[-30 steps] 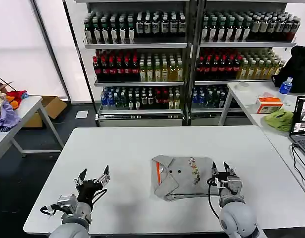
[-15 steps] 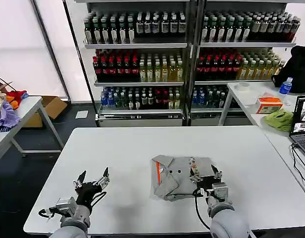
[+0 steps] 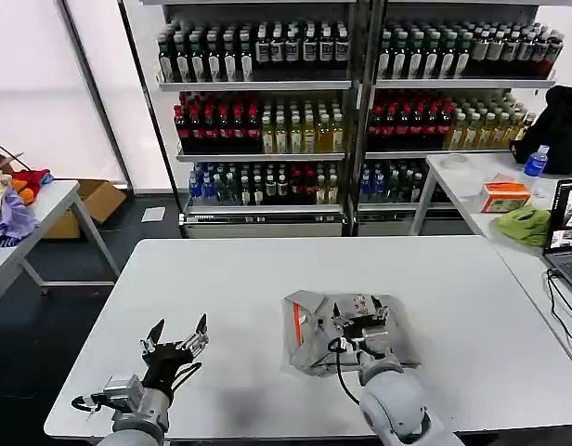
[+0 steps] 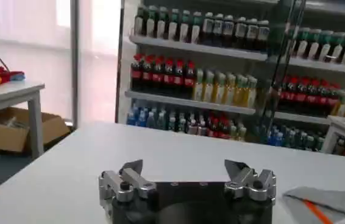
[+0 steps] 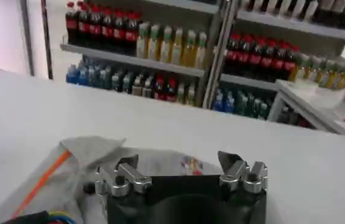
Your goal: Fold and organize the clothes.
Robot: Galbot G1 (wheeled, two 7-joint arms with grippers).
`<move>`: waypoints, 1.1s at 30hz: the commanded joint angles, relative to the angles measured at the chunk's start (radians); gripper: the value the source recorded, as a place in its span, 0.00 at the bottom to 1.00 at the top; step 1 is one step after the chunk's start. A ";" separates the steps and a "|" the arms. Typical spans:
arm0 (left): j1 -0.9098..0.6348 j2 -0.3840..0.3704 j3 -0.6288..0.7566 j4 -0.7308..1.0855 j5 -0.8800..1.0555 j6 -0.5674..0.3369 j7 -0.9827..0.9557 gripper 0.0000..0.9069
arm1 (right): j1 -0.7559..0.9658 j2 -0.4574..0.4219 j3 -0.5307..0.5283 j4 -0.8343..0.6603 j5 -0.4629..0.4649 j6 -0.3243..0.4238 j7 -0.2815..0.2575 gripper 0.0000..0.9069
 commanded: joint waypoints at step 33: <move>0.052 -0.017 -0.011 -0.026 0.075 -0.064 0.053 1.00 | 0.116 0.008 0.045 0.083 0.061 -0.007 -0.009 1.00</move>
